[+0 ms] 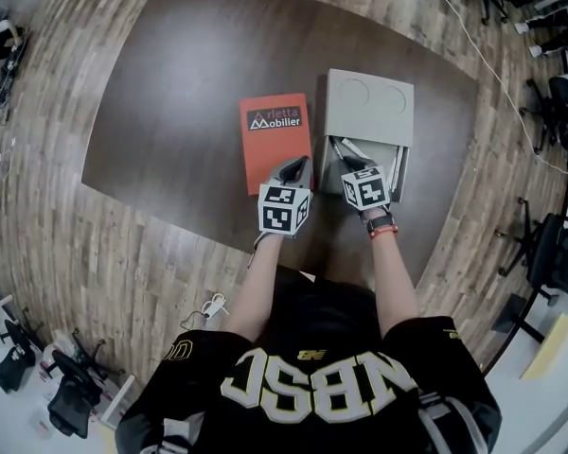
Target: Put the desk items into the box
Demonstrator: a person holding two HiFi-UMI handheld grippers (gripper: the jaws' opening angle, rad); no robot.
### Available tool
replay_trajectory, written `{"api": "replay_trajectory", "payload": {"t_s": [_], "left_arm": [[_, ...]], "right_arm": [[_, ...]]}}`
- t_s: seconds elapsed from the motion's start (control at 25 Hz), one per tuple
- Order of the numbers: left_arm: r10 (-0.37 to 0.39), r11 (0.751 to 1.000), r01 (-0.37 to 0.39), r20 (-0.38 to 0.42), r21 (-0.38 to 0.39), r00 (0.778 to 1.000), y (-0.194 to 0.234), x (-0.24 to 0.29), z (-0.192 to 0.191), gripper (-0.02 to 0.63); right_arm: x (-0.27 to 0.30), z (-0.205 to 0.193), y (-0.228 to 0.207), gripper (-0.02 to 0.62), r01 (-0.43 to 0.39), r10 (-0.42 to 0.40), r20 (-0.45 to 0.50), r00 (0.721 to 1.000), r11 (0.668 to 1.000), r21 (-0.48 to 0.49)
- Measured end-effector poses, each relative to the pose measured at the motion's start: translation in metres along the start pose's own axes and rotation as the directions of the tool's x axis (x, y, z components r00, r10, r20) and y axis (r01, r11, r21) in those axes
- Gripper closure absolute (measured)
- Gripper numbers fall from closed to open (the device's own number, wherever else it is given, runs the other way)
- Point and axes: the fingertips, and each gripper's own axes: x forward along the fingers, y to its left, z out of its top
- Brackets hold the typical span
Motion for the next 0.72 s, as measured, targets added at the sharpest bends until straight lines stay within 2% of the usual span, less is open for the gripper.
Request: {"api": "replay_trajectory", "payload": {"t_s": [0.12, 0.2, 0.32, 0.52, 0.72], "left_arm": [[-0.003, 1.0, 0.003, -0.001, 0.006, 1.0, 0.0, -0.001, 0.001, 0.592], [-0.011, 1.0, 0.011, 0.0, 0.016, 1.0, -0.002, -0.002, 0.002, 0.592], [-0.03, 0.999, 0.03, 0.004, 0.042, 1.0, -0.007, -0.003, 0.007, 0.592], [-0.07, 0.994, 0.069, 0.011, 0.086, 0.997, -0.021, -0.008, 0.015, 0.592], [-0.118, 0.984, 0.113, 0.033, 0.136, 0.992, -0.037, -0.014, 0.027, 0.592]], "right_arm": [[0.003, -0.001, 0.0, 0.545, -0.006, 0.006, 0.01, 1.0, 1.0, 0.012], [0.002, 0.0, 0.001, 0.497, -0.003, 0.002, 0.015, 1.0, 1.0, 0.02], [-0.006, 0.004, 0.001, 0.491, 0.015, -0.017, 0.046, 0.999, 0.999, 0.042], [-0.037, 0.011, -0.004, 0.492, 0.061, -0.074, 0.123, 0.99, 0.992, 0.107], [-0.078, 0.012, -0.011, 0.495, 0.106, -0.154, 0.216, 0.964, 0.97, 0.219]]}}
